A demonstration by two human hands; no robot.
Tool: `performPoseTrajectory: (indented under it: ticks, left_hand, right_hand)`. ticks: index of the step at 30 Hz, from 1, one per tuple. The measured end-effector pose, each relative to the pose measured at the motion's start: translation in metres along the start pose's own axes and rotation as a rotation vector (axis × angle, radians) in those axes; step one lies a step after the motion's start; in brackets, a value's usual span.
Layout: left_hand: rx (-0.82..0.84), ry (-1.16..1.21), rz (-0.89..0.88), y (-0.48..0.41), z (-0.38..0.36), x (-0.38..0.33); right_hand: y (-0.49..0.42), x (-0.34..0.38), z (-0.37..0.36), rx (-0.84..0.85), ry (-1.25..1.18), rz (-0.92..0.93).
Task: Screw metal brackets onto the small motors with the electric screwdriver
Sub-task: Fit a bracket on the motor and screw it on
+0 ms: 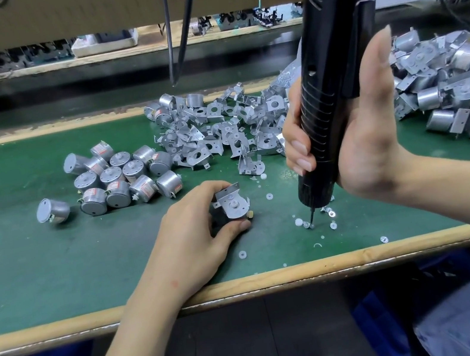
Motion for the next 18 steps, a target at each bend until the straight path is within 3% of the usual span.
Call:
performPoseTrajectory:
  ticks: [18]
  left_hand:
    - [0.002, 0.004, -0.003, 0.001, 0.0004, -0.0012]
  right_hand:
    - [0.0028, -0.0023, -0.0019, 0.014, -0.011, -0.016]
Point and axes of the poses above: each hand's wrist, its own y-axis away from the middle knuckle, its own z-axis out of the back of the hand, x = y × z, the point moved 2 cm from there along -y, towards the middle knuckle, and after that the axes turned 7 degrees about z, right-handed, at the moved point
